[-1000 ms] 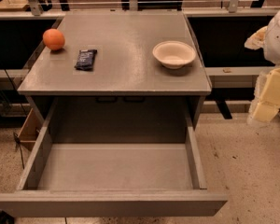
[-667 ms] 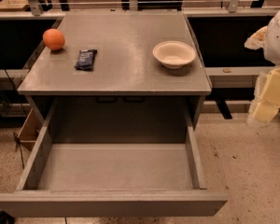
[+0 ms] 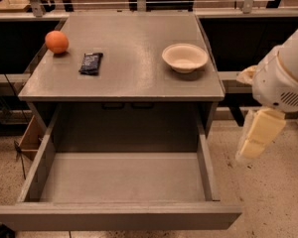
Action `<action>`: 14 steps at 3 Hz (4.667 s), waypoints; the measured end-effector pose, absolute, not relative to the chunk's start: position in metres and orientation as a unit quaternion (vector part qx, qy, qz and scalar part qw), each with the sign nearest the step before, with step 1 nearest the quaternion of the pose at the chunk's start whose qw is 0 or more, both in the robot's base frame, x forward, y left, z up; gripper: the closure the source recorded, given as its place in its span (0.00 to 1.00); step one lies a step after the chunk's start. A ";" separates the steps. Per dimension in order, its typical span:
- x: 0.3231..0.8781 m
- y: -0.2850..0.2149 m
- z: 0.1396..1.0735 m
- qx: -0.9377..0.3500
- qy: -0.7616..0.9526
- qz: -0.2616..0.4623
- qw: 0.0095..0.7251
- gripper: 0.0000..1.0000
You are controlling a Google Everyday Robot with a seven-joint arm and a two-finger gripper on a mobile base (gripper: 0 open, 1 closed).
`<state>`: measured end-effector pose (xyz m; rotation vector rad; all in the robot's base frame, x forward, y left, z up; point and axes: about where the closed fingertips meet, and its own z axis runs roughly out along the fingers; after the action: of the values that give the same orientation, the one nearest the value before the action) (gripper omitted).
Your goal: Close top drawer
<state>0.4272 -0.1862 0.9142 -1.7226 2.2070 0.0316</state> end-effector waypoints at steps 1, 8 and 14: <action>0.414 -0.166 0.873 -0.610 0.772 0.040 0.174 0.00; 0.363 -0.029 0.695 -0.590 0.757 0.152 0.236 0.00; 0.461 0.000 0.718 -0.572 0.748 0.121 0.314 0.47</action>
Offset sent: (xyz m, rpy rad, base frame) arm -0.0518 0.0678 -0.1293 0.1726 0.1020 0.0708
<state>0.4607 0.0004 0.7183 -1.5082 1.9709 0.3199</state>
